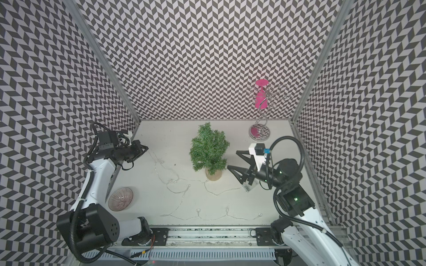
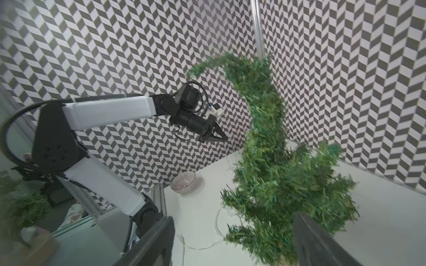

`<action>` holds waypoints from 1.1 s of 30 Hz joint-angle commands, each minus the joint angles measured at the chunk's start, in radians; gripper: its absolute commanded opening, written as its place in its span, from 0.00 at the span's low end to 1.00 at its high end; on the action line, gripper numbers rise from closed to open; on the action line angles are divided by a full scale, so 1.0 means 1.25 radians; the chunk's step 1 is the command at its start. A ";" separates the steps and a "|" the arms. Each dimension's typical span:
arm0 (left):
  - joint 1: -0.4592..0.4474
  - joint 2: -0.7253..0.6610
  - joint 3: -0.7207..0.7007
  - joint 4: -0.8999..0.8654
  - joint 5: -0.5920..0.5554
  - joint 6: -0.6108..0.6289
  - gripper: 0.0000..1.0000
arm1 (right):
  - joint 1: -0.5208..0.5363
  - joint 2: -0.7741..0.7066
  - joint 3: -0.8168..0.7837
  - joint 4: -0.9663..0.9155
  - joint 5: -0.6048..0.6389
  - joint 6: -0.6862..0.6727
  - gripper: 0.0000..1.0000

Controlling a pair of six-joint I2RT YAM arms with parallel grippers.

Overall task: Wrap string light around the christmas tree
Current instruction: Pick up the light string from the center of the board.

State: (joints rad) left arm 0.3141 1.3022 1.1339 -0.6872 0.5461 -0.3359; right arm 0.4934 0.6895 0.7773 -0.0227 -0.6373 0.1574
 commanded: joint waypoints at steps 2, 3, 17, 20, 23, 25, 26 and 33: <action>-0.001 0.027 0.052 0.011 0.032 -0.007 0.00 | 0.100 0.019 0.105 0.021 0.080 -0.065 0.80; -0.002 0.029 0.055 0.011 0.036 -0.007 0.00 | 0.126 0.020 0.113 0.018 0.095 -0.068 0.79; 0.007 0.026 0.055 0.013 0.045 0.003 0.00 | 0.660 0.318 0.138 0.003 0.514 -0.195 0.82; 0.012 0.034 0.074 0.004 0.040 0.011 0.00 | 0.661 0.371 0.107 0.016 0.535 -0.195 0.82; 0.016 0.039 0.078 0.011 0.047 0.006 0.00 | 0.663 0.452 0.116 -0.007 0.545 -0.176 0.81; 0.017 0.039 0.077 0.016 0.055 0.003 0.00 | 0.663 0.502 0.134 -0.044 0.566 -0.138 0.79; 0.018 0.039 0.078 0.017 0.056 0.003 0.00 | 0.663 0.522 0.144 -0.056 0.566 -0.118 0.79; 0.020 0.036 0.061 0.038 0.064 -0.003 0.00 | 0.686 0.682 0.224 -0.129 0.643 0.193 0.76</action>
State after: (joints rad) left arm 0.3302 1.3468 1.2053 -0.6735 0.6010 -0.3347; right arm 1.3361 1.4857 1.0031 -0.1619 0.1020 0.1864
